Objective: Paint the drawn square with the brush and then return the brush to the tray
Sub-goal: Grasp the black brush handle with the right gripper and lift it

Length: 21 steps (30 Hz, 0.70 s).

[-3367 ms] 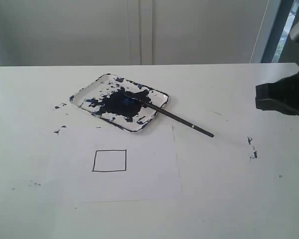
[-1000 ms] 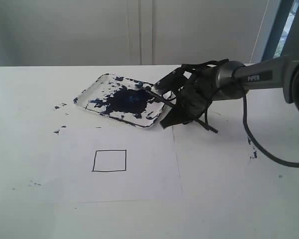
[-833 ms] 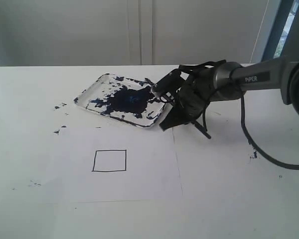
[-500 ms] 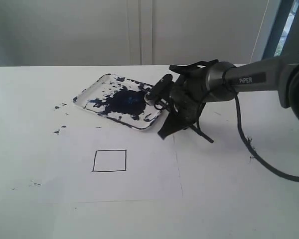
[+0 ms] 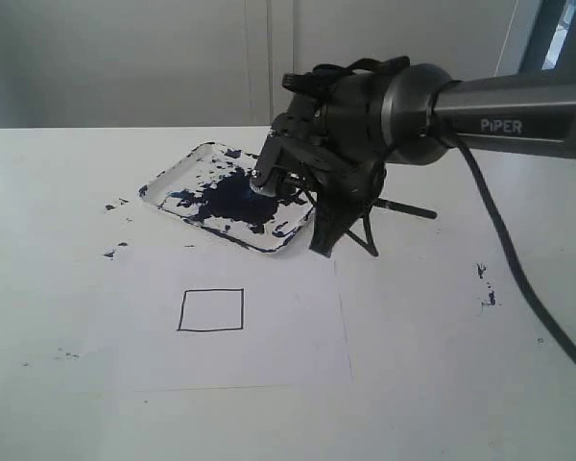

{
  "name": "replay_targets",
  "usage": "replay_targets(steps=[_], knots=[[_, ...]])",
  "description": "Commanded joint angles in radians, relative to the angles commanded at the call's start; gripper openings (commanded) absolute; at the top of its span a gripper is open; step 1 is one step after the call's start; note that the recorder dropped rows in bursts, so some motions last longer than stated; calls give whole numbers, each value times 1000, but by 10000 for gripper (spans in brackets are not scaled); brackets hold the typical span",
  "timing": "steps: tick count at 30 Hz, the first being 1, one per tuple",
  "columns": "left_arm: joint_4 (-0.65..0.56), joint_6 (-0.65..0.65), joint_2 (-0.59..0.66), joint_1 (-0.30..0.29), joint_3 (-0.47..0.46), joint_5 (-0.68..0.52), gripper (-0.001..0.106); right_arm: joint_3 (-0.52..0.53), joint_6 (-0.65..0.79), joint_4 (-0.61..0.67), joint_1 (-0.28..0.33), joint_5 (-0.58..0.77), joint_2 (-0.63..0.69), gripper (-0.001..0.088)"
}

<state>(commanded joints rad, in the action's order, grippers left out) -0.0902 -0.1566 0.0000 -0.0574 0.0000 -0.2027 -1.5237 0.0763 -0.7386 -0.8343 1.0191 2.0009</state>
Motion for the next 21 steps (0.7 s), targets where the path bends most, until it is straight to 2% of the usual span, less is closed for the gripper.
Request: replay_targets(steps=[8,12,19,21], knots=[[0,0,0,0,0,0,0,0,0,-20,-2,16,46,0],[0,0,0,0,0,0,0,0,-19,-87,-2,23,85,0],[0,0,0,0,0,0,0,0,-178,-286,-2,41,133,0],[0,0,0,0,0,0,0,0,-186,-292,5,40,145,0]])
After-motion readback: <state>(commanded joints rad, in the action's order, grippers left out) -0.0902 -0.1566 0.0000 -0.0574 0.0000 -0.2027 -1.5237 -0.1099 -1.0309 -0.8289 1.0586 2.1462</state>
